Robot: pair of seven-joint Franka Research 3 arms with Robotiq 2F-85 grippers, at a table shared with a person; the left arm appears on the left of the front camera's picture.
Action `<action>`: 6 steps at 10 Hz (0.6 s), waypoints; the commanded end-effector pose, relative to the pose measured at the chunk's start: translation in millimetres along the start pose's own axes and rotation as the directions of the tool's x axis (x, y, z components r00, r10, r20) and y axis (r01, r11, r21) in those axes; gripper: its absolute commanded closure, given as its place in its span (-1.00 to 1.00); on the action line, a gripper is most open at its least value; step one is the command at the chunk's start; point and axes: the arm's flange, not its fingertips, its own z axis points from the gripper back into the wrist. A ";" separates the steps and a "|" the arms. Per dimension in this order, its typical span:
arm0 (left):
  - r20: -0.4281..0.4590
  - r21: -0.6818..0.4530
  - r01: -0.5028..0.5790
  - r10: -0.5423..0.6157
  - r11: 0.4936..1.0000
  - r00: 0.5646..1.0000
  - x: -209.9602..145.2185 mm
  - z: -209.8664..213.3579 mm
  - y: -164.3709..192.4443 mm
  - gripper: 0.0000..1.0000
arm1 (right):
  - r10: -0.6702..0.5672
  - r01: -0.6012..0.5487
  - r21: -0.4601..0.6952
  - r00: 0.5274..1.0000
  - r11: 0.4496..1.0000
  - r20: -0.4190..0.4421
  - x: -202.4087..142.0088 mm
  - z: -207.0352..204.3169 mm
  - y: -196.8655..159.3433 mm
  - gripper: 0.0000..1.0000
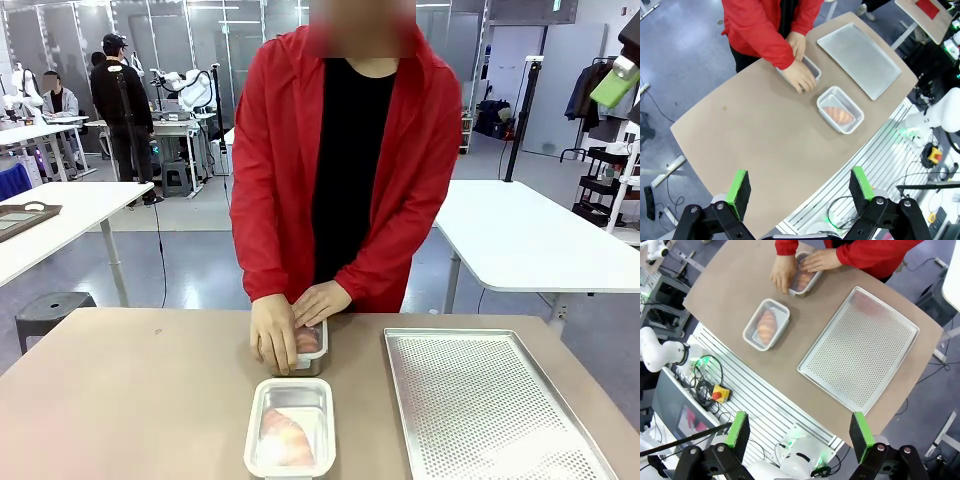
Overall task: Place the bread into the airtight container.
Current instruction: Pick up a Butter Roll and place it into an empty Airtight Container.
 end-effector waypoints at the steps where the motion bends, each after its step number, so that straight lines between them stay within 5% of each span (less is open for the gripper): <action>1: -0.004 -0.006 0.010 -0.010 1.000 1.000 0.3 1.3 -1.5 -1.00 | 0.009 -0.009 -0.020 1.000 1.000 -0.006 1.2 2.0 -0.3 -1.00; 6: -0.004 -0.006 0.010 -0.010 1.000 1.000 0.3 1.3 -1.5 -1.00 | 0.009 -0.009 -0.020 1.000 1.000 -0.006 1.2 2.0 -0.3 -1.00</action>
